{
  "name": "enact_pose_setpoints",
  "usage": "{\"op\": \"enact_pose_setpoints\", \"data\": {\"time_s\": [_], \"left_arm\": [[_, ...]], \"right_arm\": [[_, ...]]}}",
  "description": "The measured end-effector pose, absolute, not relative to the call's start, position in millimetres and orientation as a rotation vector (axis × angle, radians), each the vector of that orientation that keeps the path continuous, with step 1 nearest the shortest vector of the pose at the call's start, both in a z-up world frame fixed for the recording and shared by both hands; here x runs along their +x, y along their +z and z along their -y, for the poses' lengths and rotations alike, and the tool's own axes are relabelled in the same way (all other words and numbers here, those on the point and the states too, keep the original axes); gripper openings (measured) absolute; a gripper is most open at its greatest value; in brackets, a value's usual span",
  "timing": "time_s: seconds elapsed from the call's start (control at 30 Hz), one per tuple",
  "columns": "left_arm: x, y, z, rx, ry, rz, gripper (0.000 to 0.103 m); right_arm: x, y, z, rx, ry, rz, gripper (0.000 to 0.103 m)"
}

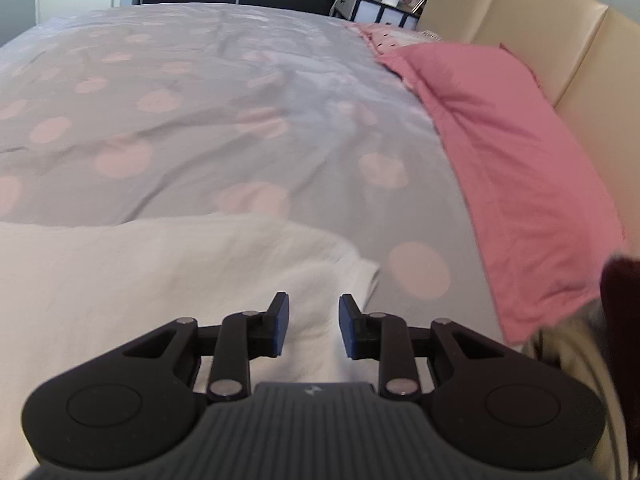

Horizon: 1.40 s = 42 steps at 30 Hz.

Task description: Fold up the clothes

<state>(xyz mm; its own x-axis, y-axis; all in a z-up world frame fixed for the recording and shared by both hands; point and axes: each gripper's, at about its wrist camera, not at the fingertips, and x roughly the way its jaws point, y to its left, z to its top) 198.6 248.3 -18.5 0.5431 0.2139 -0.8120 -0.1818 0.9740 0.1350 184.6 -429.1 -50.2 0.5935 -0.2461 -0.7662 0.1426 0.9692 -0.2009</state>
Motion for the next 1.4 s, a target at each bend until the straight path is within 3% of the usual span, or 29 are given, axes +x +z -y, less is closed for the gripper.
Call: {"op": "enact_pose_setpoints", "data": {"time_s": [0.17, 0.23, 0.33, 0.37, 0.43, 0.53, 0.73, 0.9, 1.07, 1.2, 1.4], "left_arm": [[181, -47, -248, 0.036, 0.214, -1.026, 0.053], [176, -53, -245, 0.034, 0.185, -1.023, 0.023], [171, -43, -233, 0.087, 0.149, -0.960, 0.010], [169, -39, -228, 0.102, 0.137, -0.941, 0.009], [165, -30, -218, 0.135, 0.114, -0.903, 0.008], [158, -19, -197, 0.181, 0.000, -0.859, 0.008], [139, -25, -148, 0.227, -0.410, -0.890, 0.012], [123, -39, -132, 0.307, -0.572, -0.930, 0.042], [132, -47, -149, 0.199, -0.459, -0.949, 0.043], [139, -52, -153, 0.135, -0.407, -0.957, 0.049], [140, -59, -142, 0.202, -0.386, -0.981, 0.050]], "right_arm": [[142, -18, 405, 0.047, -0.128, -0.917, 0.046], [129, -9, 393, 0.073, -0.087, -0.919, 0.046], [113, 0, 377, 0.096, -0.055, -0.934, 0.046], [106, 1, 372, 0.117, -0.051, -0.944, 0.047], [96, 0, 365, 0.179, -0.038, -0.972, 0.058], [84, -3, 354, 0.292, -0.010, -0.989, 0.058], [83, -9, 316, 0.276, 0.069, -0.991, 0.058], [85, -7, 310, 0.221, 0.072, -0.976, 0.058], [86, -6, 309, 0.198, 0.070, -0.977, 0.058], [86, -8, 308, 0.191, 0.084, -0.983, 0.058], [88, -9, 307, 0.185, 0.093, -0.988, 0.058]]}}
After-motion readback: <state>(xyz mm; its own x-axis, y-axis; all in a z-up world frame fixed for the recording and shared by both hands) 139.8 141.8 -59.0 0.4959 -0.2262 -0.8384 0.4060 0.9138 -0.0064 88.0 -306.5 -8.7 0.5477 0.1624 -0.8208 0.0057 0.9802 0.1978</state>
